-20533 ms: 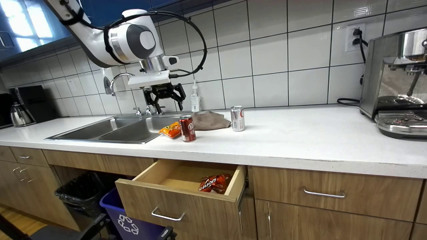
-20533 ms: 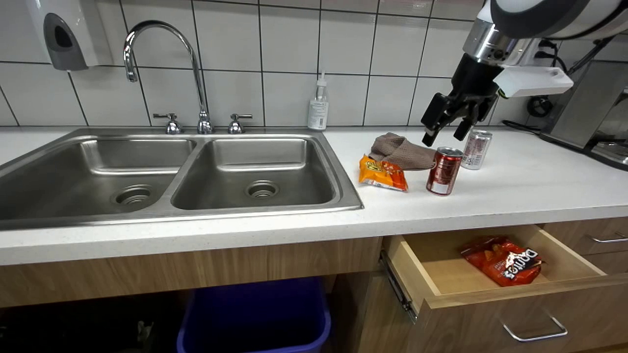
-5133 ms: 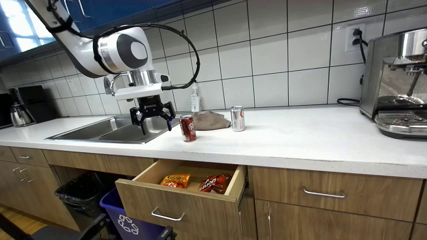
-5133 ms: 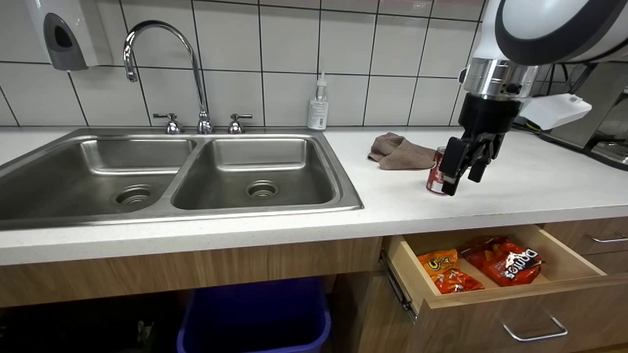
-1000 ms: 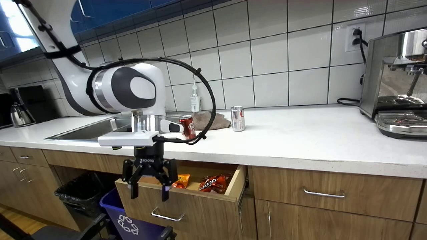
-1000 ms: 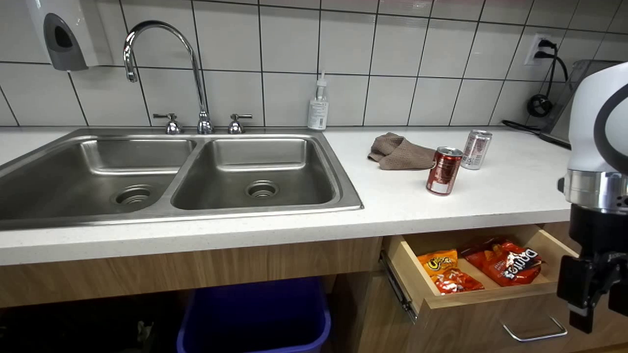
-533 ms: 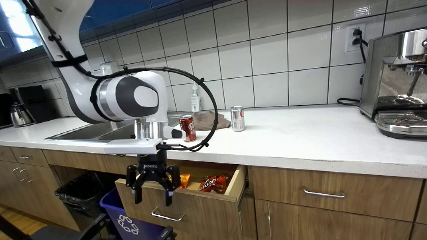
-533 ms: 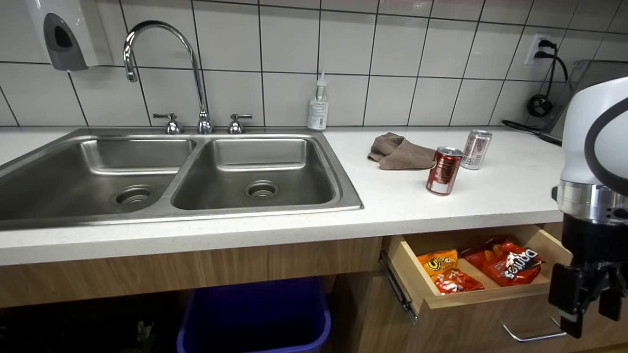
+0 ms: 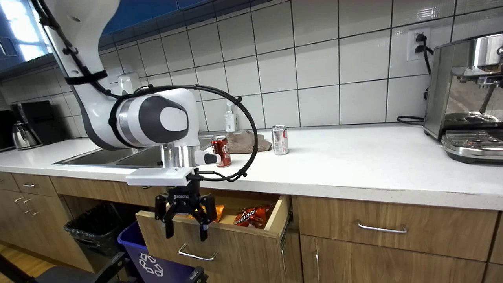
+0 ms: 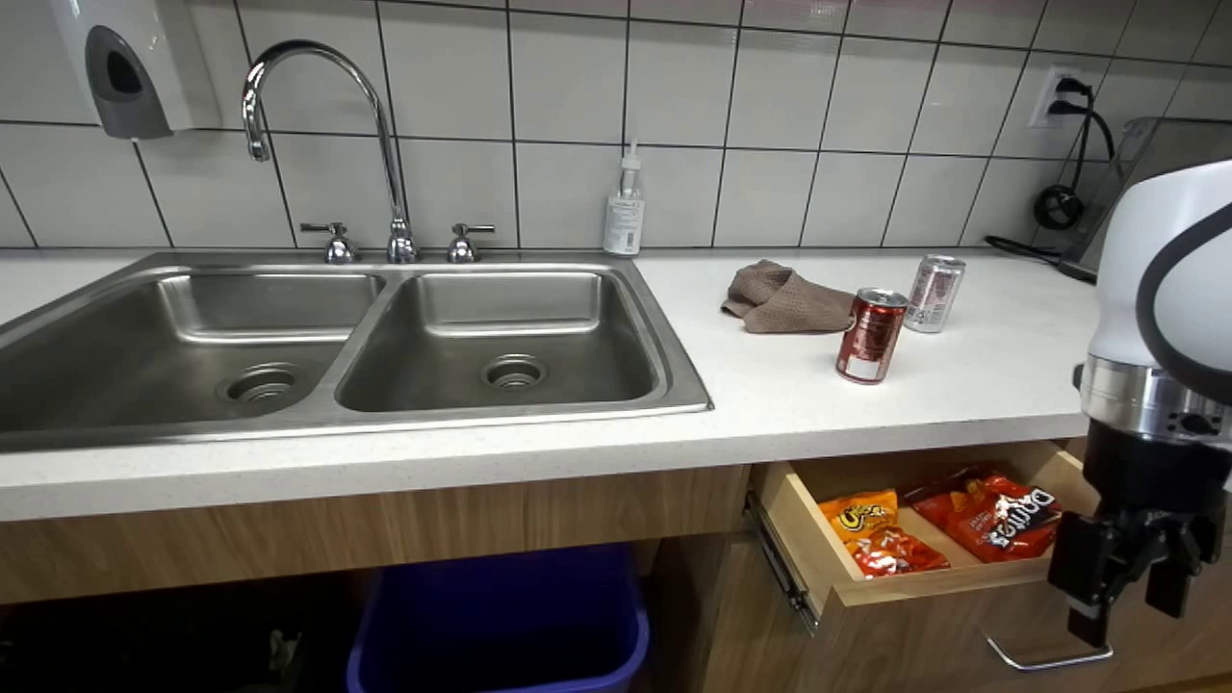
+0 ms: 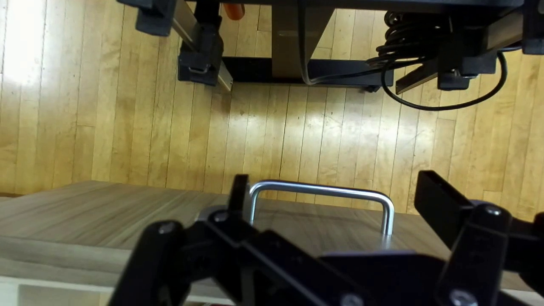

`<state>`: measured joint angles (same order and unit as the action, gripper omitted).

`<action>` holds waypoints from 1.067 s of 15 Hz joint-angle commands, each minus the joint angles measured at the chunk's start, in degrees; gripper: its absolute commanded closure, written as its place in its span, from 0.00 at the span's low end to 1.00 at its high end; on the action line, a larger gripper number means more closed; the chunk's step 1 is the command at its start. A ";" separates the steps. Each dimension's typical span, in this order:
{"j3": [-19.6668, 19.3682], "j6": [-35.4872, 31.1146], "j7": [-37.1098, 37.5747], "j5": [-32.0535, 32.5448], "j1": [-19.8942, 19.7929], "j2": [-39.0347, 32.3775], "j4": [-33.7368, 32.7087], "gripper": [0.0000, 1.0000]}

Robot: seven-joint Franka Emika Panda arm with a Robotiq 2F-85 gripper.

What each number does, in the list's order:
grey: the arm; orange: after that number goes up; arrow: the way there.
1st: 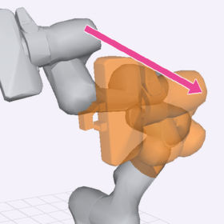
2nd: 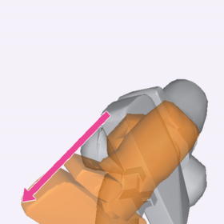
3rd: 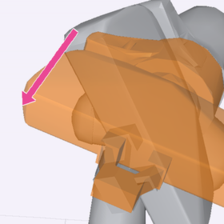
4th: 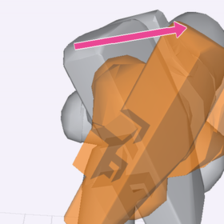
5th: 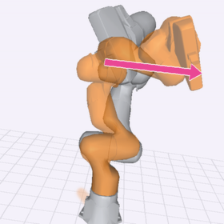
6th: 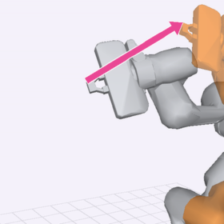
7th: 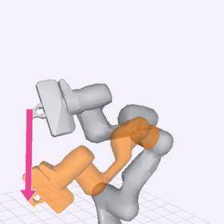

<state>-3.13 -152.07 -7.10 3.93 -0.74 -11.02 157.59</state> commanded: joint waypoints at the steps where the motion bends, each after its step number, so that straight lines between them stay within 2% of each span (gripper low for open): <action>1: -0.14 -2.14 1.65 1.10 -0.36 -0.88 -0.77 0.00; 7: -0.27 -4.92 1.30 0.82 -0.60 -1.80 -1.62 0.00; 16: -0.25 -5.06 0.67 0.22 -0.94 -3.80 -4.82 0.00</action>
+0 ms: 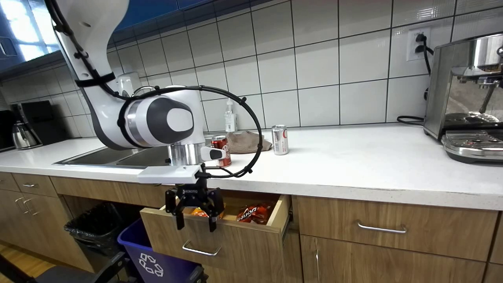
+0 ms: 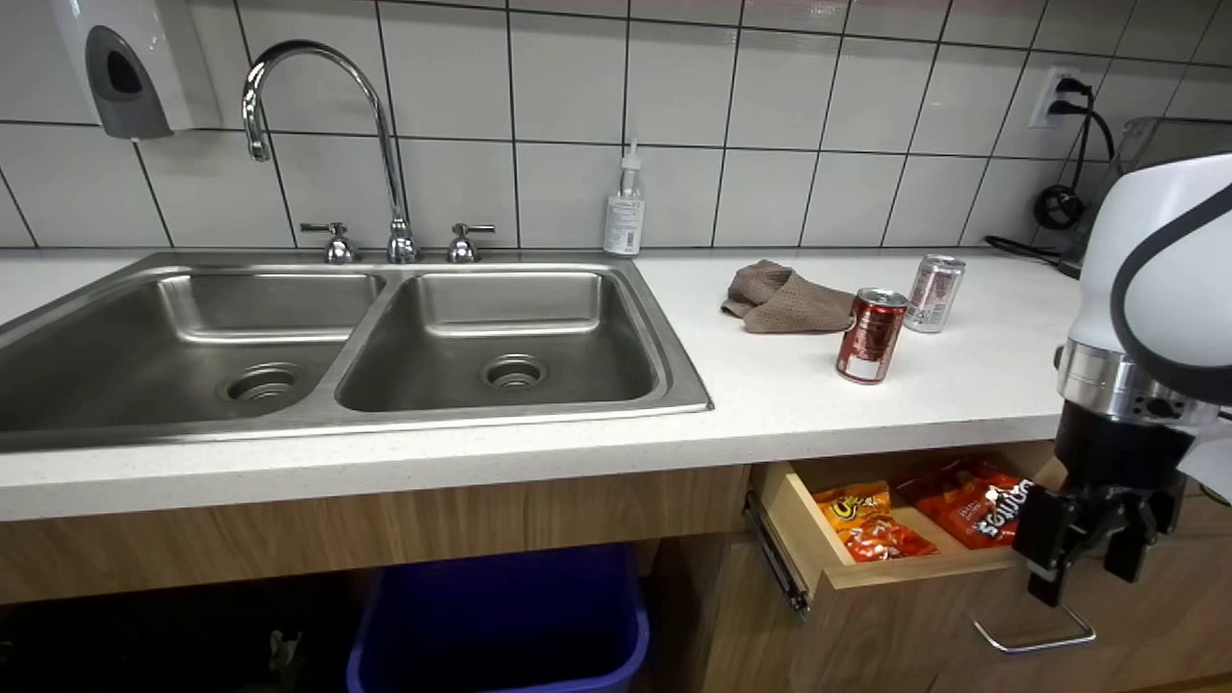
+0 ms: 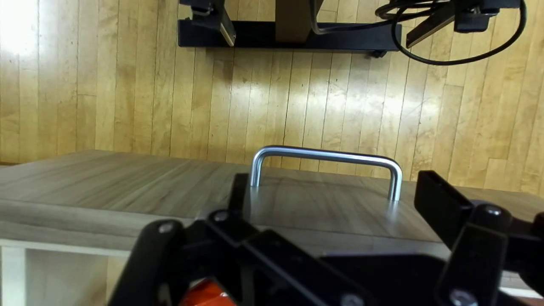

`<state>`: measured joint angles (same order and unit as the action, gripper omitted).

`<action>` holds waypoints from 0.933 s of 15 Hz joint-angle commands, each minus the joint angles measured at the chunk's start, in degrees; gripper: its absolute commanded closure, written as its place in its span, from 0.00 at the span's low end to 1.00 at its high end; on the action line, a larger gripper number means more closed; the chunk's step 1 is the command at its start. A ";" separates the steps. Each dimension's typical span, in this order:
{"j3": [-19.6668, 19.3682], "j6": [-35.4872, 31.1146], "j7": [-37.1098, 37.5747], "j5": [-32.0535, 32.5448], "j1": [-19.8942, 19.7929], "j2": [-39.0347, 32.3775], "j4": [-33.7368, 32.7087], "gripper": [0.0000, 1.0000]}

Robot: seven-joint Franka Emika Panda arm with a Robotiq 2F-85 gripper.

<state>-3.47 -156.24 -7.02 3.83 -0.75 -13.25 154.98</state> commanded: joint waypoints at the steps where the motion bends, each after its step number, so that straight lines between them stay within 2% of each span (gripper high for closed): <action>1: -0.11 -1.02 0.78 0.73 -0.79 -1.83 -2.63 0.00; 14: -1.34 -2.72 3.98 2.04 0.03 -6.35 -8.52 0.00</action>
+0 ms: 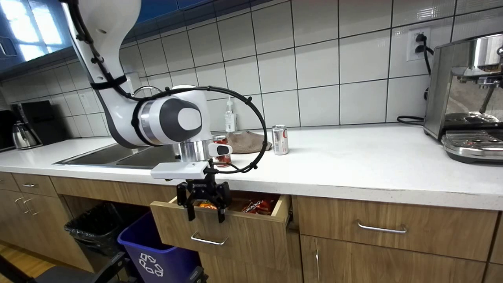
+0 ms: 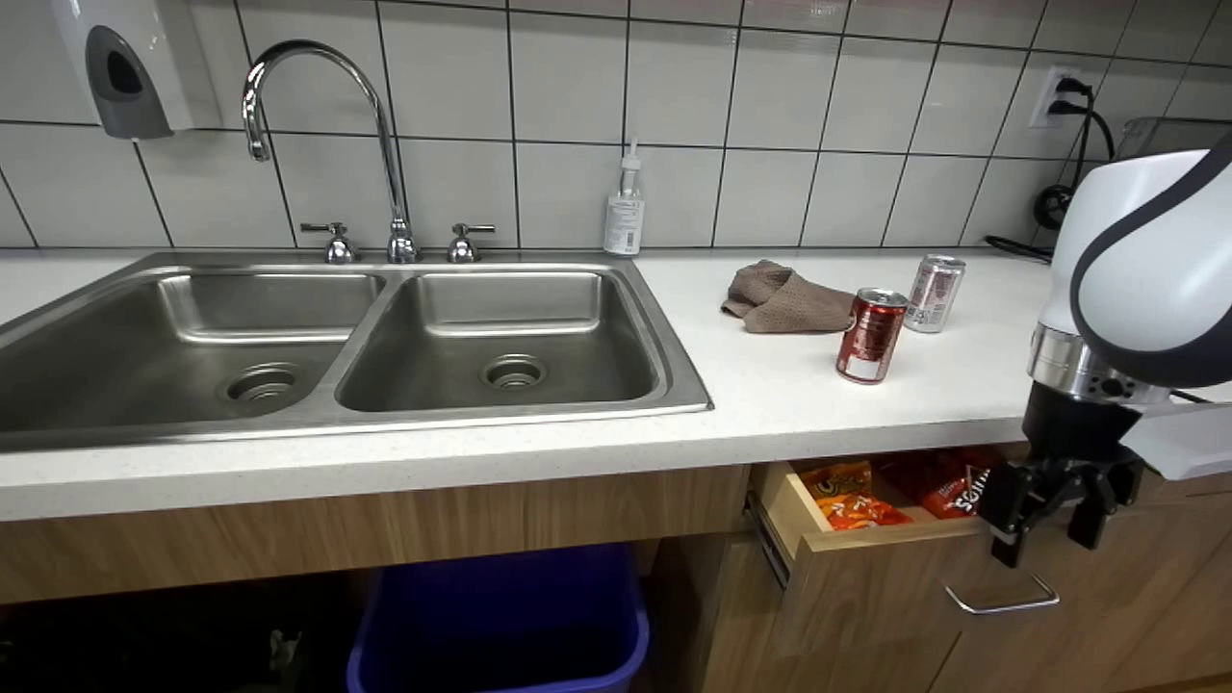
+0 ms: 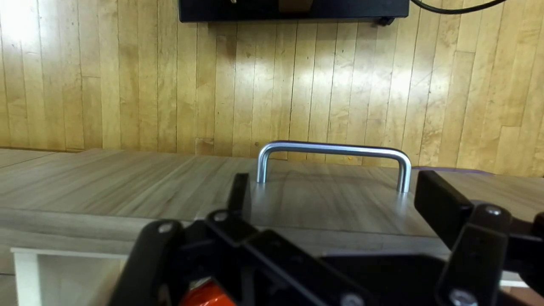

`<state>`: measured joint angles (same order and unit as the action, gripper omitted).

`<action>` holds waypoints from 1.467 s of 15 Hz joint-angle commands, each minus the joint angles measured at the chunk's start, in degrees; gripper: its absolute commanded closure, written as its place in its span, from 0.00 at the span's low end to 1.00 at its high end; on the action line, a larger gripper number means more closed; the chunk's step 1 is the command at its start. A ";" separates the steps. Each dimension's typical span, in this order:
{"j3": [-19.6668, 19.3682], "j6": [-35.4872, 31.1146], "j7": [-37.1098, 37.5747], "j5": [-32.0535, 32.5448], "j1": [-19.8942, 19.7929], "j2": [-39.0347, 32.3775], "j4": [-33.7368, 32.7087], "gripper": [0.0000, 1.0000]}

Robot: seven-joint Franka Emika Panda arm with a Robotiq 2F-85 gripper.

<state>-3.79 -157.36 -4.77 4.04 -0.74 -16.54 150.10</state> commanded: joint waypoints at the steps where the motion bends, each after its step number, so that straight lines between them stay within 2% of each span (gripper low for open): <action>1: -1.05 -1.71 1.79 1.71 -0.06 -3.66 -4.42 0.00; 10: -1.35 -1.72 3.80 1.59 0.59 -7.82 -10.16 0.00; 22: -0.58 -0.37 2.76 0.67 -0.13 -12.08 -18.05 0.00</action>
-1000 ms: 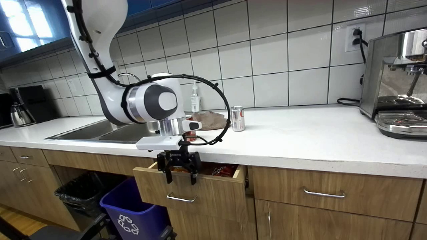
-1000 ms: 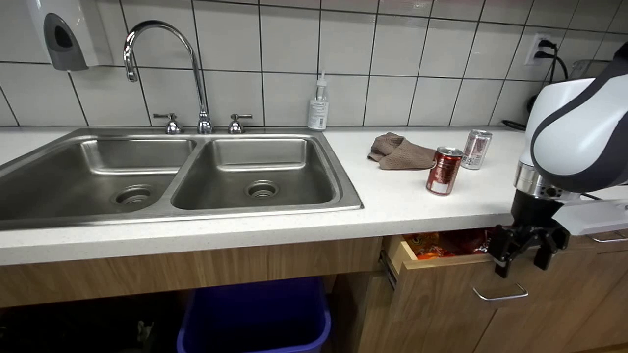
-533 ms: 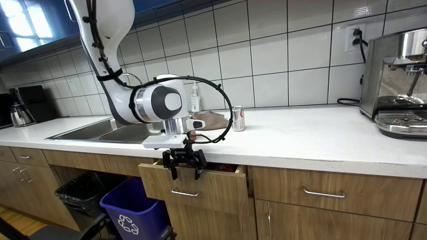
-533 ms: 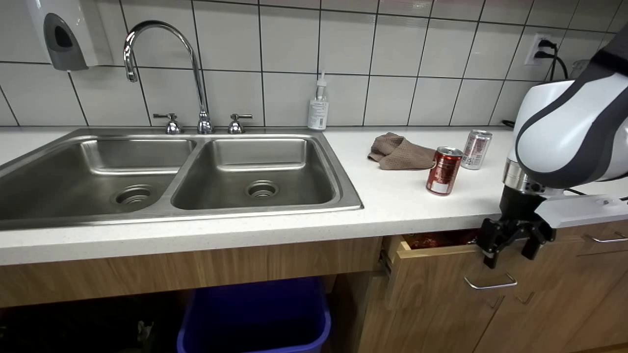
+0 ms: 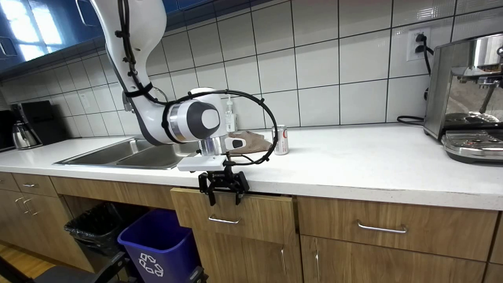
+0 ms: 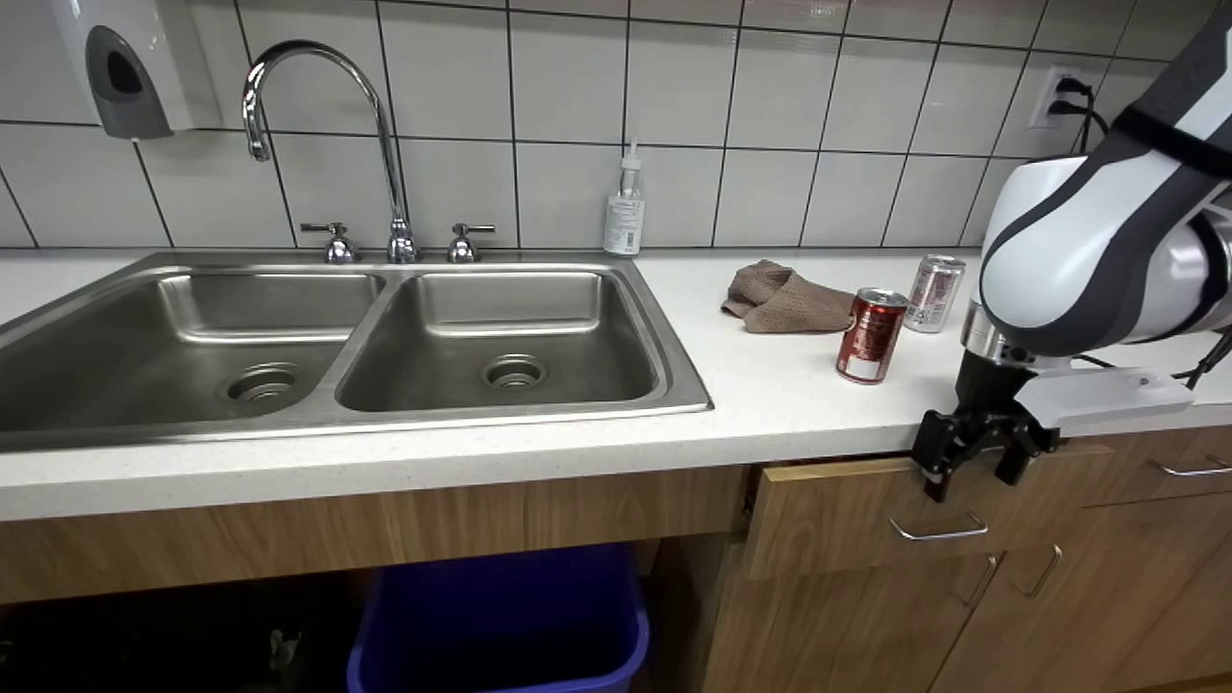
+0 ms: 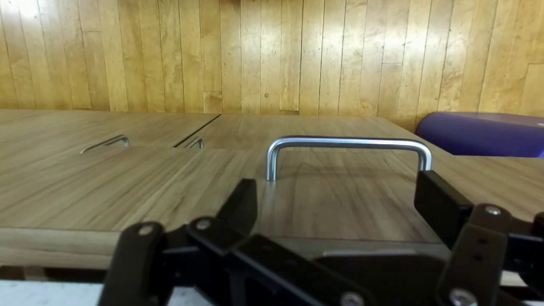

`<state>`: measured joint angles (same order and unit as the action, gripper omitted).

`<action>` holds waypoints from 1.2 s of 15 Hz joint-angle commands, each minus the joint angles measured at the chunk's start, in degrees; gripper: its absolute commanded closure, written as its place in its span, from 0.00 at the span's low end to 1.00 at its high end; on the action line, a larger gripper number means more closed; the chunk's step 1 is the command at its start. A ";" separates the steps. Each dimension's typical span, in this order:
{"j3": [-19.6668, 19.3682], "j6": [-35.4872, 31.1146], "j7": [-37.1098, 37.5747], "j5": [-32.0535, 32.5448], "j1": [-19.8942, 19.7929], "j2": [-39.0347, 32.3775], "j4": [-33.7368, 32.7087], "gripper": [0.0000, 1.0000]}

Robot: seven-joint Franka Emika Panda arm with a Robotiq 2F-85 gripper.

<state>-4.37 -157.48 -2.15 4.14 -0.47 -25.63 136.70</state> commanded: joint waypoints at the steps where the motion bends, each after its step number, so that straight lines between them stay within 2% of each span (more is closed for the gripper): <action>1: 0.01 -0.28 0.03 0.64 -0.39 -3.08 -4.78 0.00; 7: 0.01 -1.75 -0.39 0.59 -0.76 -1.68 -1.83 0.00; 14: -0.48 -6.89 -0.71 0.74 -1.23 4.35 6.36 0.00; 18: -1.68 -7.55 -0.08 1.07 -0.77 8.02 10.67 0.00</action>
<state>-5.27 -164.29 -2.22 4.13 -1.02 -22.62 142.67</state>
